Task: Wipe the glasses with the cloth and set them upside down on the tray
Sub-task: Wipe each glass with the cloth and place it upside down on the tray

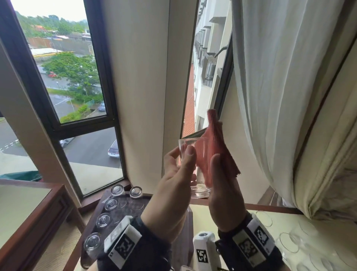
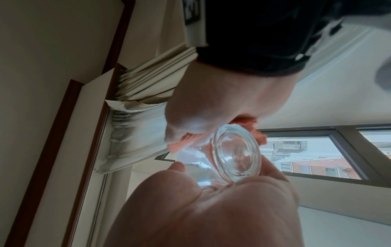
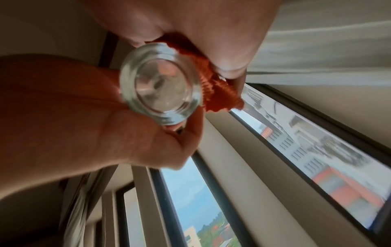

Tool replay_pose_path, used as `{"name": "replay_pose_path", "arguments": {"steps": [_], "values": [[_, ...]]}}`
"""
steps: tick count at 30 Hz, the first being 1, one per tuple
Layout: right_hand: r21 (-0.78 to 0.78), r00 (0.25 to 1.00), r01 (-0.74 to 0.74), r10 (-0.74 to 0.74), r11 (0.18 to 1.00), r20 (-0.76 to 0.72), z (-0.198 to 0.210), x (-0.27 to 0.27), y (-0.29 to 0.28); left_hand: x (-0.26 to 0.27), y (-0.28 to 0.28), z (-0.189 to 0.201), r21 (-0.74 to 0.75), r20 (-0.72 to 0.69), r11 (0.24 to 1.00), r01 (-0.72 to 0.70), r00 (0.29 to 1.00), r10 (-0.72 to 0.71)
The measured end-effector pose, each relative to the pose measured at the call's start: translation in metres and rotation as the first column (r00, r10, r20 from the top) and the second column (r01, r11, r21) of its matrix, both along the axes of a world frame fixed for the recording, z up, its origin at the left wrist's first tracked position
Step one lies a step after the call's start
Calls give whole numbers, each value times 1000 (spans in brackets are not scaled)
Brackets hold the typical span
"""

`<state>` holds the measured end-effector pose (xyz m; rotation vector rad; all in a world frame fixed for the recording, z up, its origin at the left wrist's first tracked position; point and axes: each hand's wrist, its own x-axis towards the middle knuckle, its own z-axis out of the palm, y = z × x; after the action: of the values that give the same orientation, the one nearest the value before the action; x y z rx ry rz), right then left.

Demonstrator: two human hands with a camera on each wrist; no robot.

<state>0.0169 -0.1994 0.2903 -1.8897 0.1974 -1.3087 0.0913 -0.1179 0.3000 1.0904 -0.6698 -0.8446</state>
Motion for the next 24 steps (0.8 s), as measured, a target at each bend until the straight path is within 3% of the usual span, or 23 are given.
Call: {"name": "replay_pose_path", "arguments": {"steps": [4,10,12,14,17,19,21,23,24], "values": [[-80,986,-155,150,985,-67,-6,-4,24,13,0,6,35,-26,996,-79,996,80],[38,986,-143,146,989,-85,-37,-9,31,32,1,13,-12,-37,995,-97,995,96],[312,981,-101,146,945,-124,-25,-11,27,26,4,10,-35,-54,997,-65,997,63],[545,963,-30,170,838,-208,-19,-14,16,18,5,6,-58,-65,998,-15,998,11],[586,955,-41,205,809,-215,-9,-16,3,4,4,0,-50,36,998,27,999,-25],[467,962,-98,203,879,-181,1,-13,6,5,2,2,-48,35,999,18,999,-17],[147,983,-143,159,979,-96,9,-11,17,9,-1,14,-21,13,999,-38,999,38],[-53,980,-183,177,982,-96,5,-10,29,16,0,23,-38,-37,996,-82,996,81],[-59,972,-215,208,975,-110,1,-11,32,21,2,28,-61,-63,992,-106,993,103]]}}
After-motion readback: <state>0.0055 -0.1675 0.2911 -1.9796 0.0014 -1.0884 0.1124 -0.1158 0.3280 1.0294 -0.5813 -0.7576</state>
